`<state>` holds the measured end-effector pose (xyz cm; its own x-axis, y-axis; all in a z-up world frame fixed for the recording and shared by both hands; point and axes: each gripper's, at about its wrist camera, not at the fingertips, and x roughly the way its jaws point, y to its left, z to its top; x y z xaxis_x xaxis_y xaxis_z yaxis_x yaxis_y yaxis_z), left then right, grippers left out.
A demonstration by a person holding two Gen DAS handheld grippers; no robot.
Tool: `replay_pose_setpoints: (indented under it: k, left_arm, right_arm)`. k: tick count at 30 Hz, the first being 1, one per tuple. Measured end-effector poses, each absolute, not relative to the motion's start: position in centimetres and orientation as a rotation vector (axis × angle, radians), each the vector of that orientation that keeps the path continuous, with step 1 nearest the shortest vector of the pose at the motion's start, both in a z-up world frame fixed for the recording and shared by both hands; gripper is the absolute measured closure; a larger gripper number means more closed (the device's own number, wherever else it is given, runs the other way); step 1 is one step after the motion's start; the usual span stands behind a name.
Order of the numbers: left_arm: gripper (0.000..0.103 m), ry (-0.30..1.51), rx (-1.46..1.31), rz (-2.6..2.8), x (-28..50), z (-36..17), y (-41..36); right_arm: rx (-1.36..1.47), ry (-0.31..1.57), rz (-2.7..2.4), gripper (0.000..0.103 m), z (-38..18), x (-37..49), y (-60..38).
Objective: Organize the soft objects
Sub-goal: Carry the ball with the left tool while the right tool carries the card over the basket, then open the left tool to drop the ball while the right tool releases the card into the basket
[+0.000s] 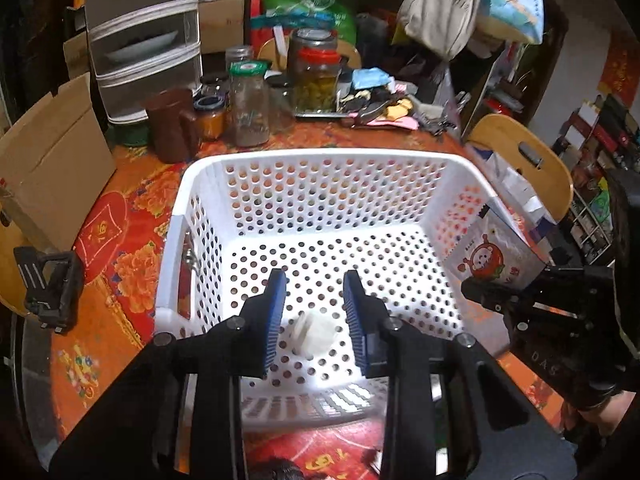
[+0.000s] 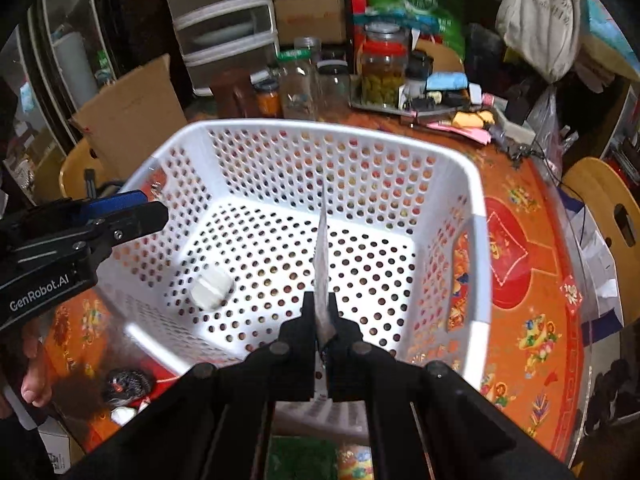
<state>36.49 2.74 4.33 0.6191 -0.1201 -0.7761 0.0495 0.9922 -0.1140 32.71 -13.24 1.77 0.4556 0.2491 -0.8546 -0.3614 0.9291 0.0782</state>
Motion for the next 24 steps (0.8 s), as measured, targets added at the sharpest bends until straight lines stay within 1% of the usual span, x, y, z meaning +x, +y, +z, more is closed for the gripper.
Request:
replay_pose_setpoints:
  k: [9, 13, 15, 16, 17, 18, 20, 22, 24]
  left_arm:
    - [0.076, 0.943, -0.084, -0.087, 37.9, 2.3, 2.8]
    - [0.075, 0.938, -0.081, -0.079, 37.9, 2.0, 2.7]
    - [0.075, 0.932, -0.088, -0.083, 37.8, 2.0, 2.8]
    - [0.074, 0.929, -0.08, -0.081, 37.8, 2.0, 2.8]
    - [0.072, 0.928, -0.074, -0.084, 37.7, 2.0, 2.7]
    - [0.07, 0.922, -0.072, -0.09, 37.6, 2.1, 2.6]
    - [0.06, 0.907, -0.064, -0.086, 37.3, 2.2, 2.5]
    - [0.057, 0.897, -0.06, -0.089, 37.1, 2.4, 2.4]
    - [0.054, 0.887, -0.064, -0.099, 36.7, 2.7, 2.4]
  right_arm:
    - [-0.146, 1.158, 0.366, 0.101, -0.8, 35.9, -12.7]
    - [-0.123, 1.155, 0.352, 0.101, -1.1, 36.2, -12.8]
    - [-0.115, 1.153, 0.358, 0.098, -1.0, 36.2, -12.9]
    - [-0.117, 1.153, 0.354, 0.092, -1.0, 36.2, -12.9]
    - [-0.117, 1.151, 0.354, 0.077, -0.9, 36.2, -12.9]
    - [-0.113, 1.147, 0.356, 0.069, -0.9, 36.3, -12.9]
    - [-0.092, 1.126, 0.375, 0.054, -0.5, 36.1, -12.9]
    - [-0.098, 1.112, 0.379, 0.047, -0.2, 35.9, -12.7]
    - [-0.092, 1.087, 0.385, 0.045, 0.3, 35.5, -12.5]
